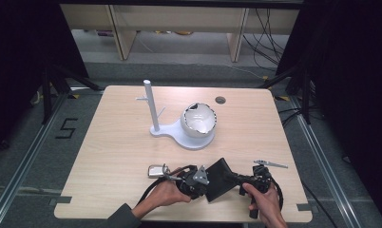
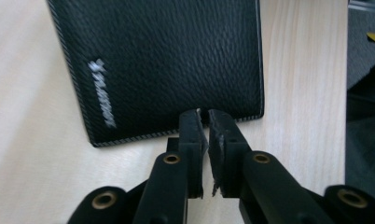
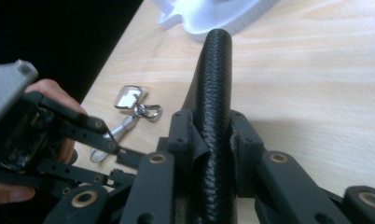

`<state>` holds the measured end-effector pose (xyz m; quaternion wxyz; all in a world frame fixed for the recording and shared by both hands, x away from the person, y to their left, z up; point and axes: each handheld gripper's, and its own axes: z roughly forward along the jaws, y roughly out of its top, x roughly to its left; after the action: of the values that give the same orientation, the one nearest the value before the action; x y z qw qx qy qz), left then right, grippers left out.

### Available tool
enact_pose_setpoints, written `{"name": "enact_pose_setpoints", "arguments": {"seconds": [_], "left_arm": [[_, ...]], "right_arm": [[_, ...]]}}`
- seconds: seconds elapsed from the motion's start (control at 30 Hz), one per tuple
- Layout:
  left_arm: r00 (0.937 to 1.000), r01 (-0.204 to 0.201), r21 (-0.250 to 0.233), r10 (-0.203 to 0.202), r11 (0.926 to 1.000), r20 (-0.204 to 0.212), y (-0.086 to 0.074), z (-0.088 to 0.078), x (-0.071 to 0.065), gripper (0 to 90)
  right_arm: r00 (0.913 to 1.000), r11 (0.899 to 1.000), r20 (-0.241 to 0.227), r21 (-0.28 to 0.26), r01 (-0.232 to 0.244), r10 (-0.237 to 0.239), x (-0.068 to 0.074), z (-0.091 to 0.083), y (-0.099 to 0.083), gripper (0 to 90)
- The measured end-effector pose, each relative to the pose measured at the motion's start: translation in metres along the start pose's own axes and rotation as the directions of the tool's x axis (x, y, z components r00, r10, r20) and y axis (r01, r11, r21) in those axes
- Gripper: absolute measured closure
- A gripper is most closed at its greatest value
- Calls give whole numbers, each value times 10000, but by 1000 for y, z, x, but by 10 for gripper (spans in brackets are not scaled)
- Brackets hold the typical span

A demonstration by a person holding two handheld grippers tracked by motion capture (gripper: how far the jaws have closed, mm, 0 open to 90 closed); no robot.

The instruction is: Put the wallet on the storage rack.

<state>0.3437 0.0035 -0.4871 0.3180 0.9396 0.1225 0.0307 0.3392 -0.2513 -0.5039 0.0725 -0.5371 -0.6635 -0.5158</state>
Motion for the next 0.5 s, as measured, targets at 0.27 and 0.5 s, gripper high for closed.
{"name": "enact_pose_setpoints", "arguments": {"seconds": [0.27, 0.5], "left_arm": [[9992, 45, -319, -58, 9995, -403, -11, -35, -2, 651], [9797, -1882, -314, 1854, 9816, -766, -26, -68, 15, 513]], "right_arm": [[9983, 9993, -464, -145, 355, -361, 10, -1, 3, 769], [9958, 9971, -626, -395, 643, -667, 16, -5, 10, 771]]}}
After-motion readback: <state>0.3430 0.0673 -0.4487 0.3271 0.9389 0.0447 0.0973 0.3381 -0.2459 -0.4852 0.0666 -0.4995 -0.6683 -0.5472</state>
